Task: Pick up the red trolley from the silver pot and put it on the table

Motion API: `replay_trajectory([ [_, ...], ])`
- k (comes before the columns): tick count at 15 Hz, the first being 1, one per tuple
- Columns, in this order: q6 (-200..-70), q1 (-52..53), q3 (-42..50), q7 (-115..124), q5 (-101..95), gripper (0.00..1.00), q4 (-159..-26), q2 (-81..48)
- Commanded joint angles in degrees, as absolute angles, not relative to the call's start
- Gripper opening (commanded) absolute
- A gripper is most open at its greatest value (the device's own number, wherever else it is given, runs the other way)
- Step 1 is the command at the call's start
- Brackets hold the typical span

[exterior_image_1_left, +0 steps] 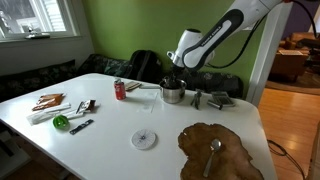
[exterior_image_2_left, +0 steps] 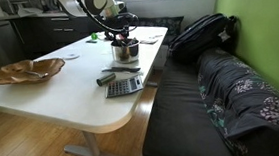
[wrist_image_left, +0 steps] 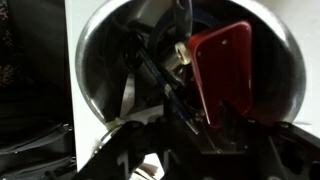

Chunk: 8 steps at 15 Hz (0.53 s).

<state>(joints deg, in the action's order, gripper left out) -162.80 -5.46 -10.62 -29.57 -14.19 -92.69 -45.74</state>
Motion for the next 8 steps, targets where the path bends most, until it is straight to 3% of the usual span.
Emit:
replay_trajectory([
  [1,-163.2,-5.4,-10.3,-30.2,-14.2,0.30,-93.6,-45.9],
  [3,-162.9,-5.4,-10.3,-30.2,-14.2,0.24,-93.6,-46.1],
  [6,-162.5,-5.5,-10.2,-30.0,-14.0,0.01,-93.7,-45.9],
  [8,-162.9,-6.0,-10.5,-29.6,-13.5,0.00,-94.0,-44.5],
])
